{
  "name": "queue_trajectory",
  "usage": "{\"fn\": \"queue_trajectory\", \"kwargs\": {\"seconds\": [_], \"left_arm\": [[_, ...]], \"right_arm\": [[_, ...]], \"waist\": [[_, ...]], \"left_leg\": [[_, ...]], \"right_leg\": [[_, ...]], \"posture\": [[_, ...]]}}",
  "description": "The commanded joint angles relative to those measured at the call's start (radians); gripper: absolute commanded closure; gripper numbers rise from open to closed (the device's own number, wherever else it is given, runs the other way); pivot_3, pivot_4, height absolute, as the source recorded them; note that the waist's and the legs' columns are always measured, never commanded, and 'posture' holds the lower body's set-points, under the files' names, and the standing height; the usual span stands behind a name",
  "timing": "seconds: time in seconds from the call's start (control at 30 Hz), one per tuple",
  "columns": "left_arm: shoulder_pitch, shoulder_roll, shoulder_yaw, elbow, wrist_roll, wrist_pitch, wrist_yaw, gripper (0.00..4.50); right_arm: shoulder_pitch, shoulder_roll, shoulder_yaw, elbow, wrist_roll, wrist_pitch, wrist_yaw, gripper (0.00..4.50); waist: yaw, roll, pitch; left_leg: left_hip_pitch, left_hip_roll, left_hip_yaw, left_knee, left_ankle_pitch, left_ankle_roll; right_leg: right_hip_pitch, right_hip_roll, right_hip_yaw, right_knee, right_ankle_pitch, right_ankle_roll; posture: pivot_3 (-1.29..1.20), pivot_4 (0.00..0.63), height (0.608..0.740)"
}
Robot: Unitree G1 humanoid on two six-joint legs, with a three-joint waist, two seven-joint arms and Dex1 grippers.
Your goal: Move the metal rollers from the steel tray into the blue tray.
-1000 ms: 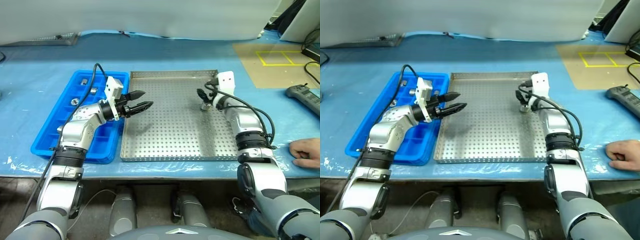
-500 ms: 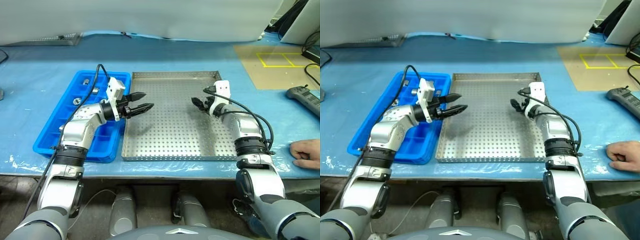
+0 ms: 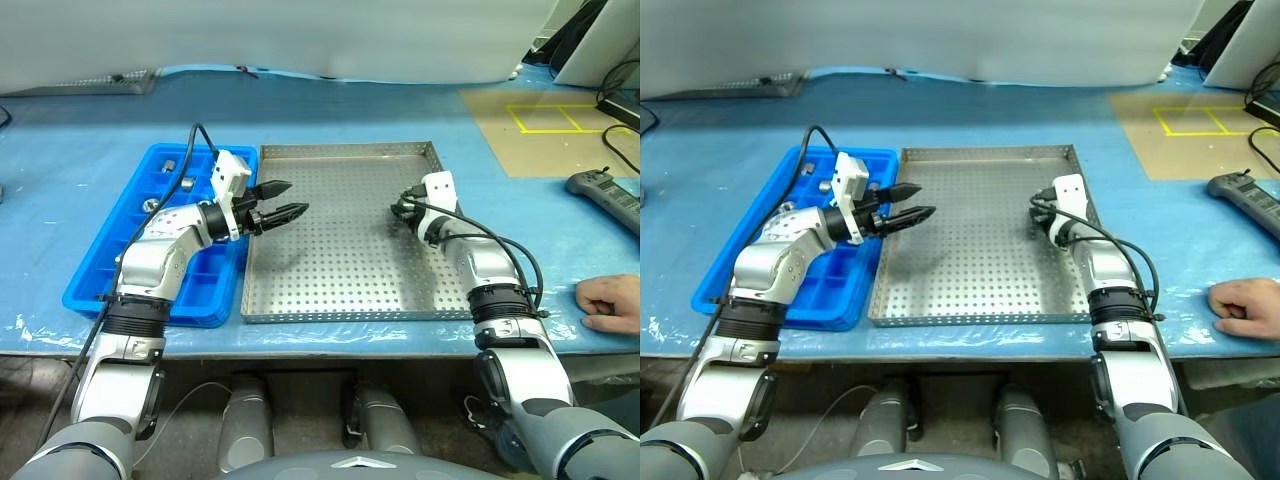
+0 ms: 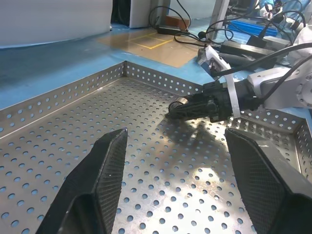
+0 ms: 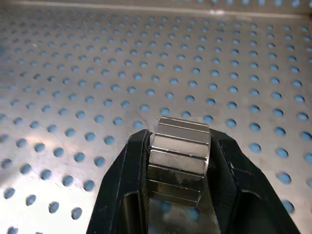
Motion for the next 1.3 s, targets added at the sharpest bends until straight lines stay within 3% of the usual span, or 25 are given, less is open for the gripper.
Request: {"fn": "queue_trajectory", "kwargs": {"seconds": [0.03,0.33,0.5,0.8,1.1,1.3], "left_arm": [[0.007,0.044,0.067,-0.055,-0.027,0.007,0.014,1.14],[0.224,0.137,0.213,-0.256,-0.065,0.041,0.106,1.14],[0.401,0.158,0.327,-0.414,-0.107,0.068,0.184,1.14],[0.638,0.182,0.509,-0.568,-0.162,0.075,0.261,1.14],[0.661,0.18,0.489,-0.582,-0.17,0.063,0.277,1.14],[0.622,0.178,0.443,-0.563,-0.167,0.062,0.271,1.14]], "right_arm": [[-0.103,0.042,0.005,-0.042,0.05,-0.067,0.057,3.27],[-0.295,0.187,0.157,0.161,0.031,-0.193,0.353,3.27],[-0.378,0.259,0.222,0.277,0.013,-0.258,0.512,3.27],[-0.389,0.317,0.336,0.283,-0.003,-0.292,0.798,3.27],[-0.302,0.316,0.463,0.182,-0.056,-0.257,0.914,3.27],[-0.272,0.294,0.483,0.142,-0.075,-0.241,0.906,3.27]], "waist": [[-0.003,0.0,0.0],[0.034,0.0,0.0],[0.089,0.001,0.0],[0.189,0.002,0.001],[0.268,0.002,0.001],[0.287,0.002,0.001]], "left_leg": [[0.0,0.0,0.0,0.0,0.0,0.0],[-0.001,0.001,-0.001,-0.01,0.0,-0.001],[-0.012,0.003,-0.002,-0.011,0.001,-0.001],[-0.012,0.004,-0.005,-0.012,0.0,-0.001],[-0.008,0.002,-0.007,-0.015,0.0,-0.002],[-0.007,0.002,-0.006,-0.015,0.0,-0.002]], "right_leg": [[-0.001,0.0,0.0,0.0,0.0,0.0],[-0.005,0.0,-0.001,-0.004,-0.001,-0.002],[-0.014,0.0,-0.004,-0.005,-0.001,-0.003],[-0.014,-0.001,-0.006,-0.004,-0.004,0.0],[-0.013,0.0,-0.003,-0.003,-0.007,0.005],[-0.014,0.0,-0.002,-0.002,-0.007,0.005]], "posture": [[-0.01,0.15,0.74],[0.25,0.15,0.74],[0.4,0.15,0.74],[0.55,0.15,0.74],[0.54,0.15,0.74],[0.5,0.15,0.74]]}}
